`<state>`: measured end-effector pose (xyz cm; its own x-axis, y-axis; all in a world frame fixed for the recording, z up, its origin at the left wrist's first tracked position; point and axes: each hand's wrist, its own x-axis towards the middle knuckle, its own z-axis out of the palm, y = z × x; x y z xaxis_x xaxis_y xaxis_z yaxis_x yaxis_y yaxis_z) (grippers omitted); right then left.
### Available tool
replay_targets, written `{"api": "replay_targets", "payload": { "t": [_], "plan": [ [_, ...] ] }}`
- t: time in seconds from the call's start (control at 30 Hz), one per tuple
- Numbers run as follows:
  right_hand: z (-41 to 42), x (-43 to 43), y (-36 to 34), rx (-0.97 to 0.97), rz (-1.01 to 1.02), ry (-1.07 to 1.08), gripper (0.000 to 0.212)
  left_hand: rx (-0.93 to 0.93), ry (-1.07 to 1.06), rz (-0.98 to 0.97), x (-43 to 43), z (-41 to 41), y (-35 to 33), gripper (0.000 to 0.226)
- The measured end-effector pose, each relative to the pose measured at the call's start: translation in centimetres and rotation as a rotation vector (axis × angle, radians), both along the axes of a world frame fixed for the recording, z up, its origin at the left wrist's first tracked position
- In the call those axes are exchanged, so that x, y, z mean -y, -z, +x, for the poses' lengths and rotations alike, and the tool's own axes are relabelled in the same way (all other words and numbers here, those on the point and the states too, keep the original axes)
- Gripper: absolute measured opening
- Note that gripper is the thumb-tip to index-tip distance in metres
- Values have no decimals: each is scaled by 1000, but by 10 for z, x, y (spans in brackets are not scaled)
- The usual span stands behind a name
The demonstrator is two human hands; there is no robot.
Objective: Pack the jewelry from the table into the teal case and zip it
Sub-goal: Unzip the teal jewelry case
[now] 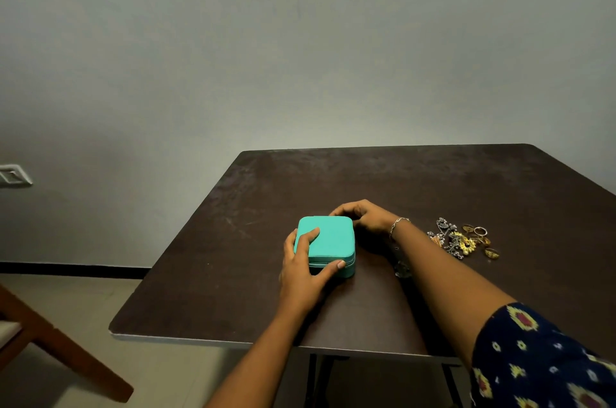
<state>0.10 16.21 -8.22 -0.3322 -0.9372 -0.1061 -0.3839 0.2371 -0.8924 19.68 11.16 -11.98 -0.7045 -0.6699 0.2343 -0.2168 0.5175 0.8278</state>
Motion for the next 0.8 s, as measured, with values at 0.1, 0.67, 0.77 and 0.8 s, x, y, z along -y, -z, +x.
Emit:
{"api": "replay_targets", "payload": {
  "t": [0.1,0.67,0.77,0.8],
  "plan": [
    [-4,4,-4,-75,42,-32,31,-5,-1,-4,1,0,0,67],
    [-9,10,-8,-84,105,-108,29,-16,6,5,2,0,4,65],
    [-13,10,-9,-135,129,-118,27,-18,7,9,2,0,4,65],
    [-14,11,-9,-159,128,-110,24,-17,9,10,3,0,4,65]
  ]
}}
